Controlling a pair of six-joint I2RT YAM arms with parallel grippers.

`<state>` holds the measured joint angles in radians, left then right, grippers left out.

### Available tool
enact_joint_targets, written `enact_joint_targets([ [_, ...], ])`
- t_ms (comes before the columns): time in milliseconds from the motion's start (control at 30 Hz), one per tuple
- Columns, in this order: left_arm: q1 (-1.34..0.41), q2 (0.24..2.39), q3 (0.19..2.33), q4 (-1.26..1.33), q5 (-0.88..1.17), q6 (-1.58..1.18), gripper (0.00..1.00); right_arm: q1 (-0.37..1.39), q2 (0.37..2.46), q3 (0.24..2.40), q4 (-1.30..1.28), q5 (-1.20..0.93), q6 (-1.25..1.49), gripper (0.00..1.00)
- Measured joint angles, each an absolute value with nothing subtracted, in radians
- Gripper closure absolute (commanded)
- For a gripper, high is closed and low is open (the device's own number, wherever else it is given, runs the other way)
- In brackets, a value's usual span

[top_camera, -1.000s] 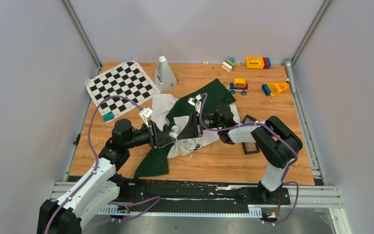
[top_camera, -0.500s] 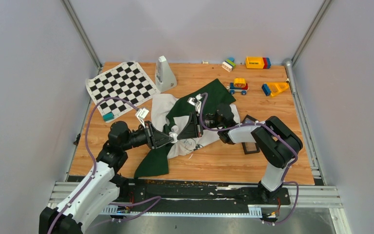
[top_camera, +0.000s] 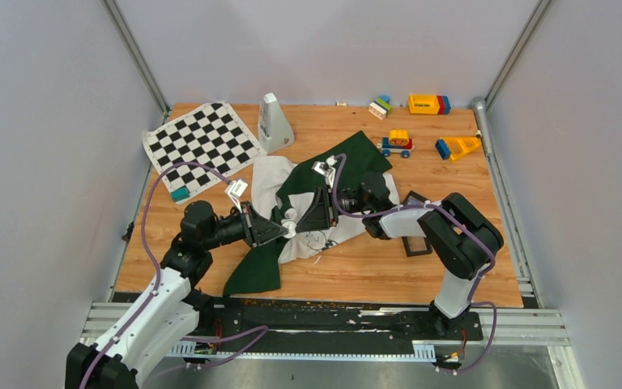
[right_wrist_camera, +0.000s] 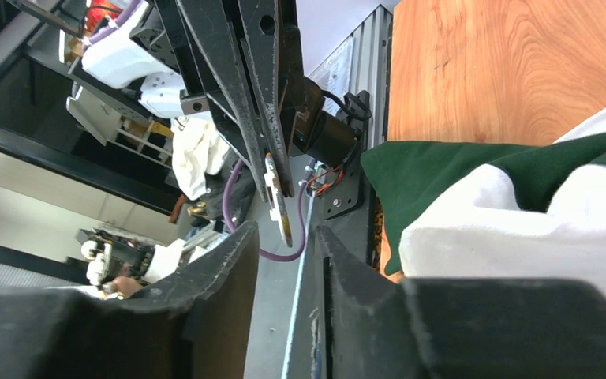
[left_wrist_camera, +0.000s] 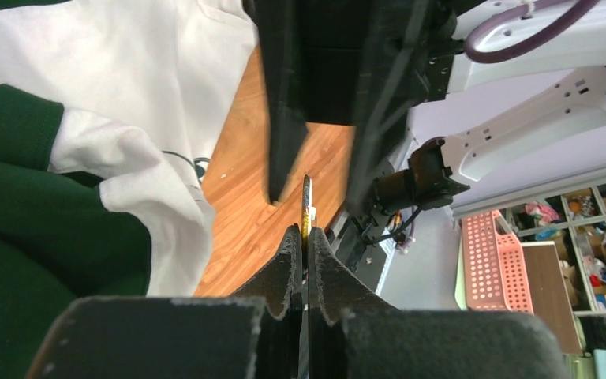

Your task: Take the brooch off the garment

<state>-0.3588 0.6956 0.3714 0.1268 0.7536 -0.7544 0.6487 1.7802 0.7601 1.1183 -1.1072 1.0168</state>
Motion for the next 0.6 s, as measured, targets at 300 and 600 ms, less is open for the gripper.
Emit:
enact_joint_targets([
  [300,-0.415,0.848,0.385,0.11,0.665,-0.684,1.0,0.552,1.579,0.698,0.76,-0.892,0.871,0.2],
  [600,-0.628,1.348,0.608,0.086,0.565,-0.565,1.0,0.33,1.043,0.724,-0.072,-0.338,0.637,0.13],
])
